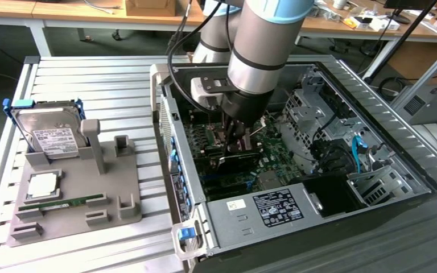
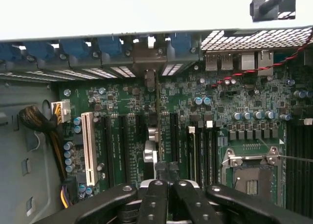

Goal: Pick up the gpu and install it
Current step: 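Press down on the gpu until it lock into place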

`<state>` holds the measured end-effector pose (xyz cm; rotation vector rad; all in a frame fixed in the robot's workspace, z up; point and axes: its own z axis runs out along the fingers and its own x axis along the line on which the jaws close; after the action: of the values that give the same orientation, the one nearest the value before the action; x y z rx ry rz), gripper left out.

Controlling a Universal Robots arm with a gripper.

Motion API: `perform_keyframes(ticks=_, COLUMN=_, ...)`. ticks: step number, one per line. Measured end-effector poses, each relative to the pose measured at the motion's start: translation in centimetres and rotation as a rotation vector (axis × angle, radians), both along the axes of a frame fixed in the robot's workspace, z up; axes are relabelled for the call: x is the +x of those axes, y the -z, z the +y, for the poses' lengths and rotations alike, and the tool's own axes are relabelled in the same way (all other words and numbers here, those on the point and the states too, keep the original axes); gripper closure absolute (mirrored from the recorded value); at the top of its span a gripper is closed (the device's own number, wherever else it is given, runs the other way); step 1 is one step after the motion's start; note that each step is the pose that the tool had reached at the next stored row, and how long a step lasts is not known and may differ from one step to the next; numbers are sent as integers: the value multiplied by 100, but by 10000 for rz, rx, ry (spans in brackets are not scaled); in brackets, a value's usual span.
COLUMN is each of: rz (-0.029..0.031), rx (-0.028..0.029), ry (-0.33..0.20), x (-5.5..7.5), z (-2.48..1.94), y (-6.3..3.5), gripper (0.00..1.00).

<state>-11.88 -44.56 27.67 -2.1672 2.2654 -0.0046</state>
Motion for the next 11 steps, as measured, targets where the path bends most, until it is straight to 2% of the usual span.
perform_keyframes(ticks=11, rz=-2, rx=3, ry=1, x=-9, z=-1, y=7, gripper=89)
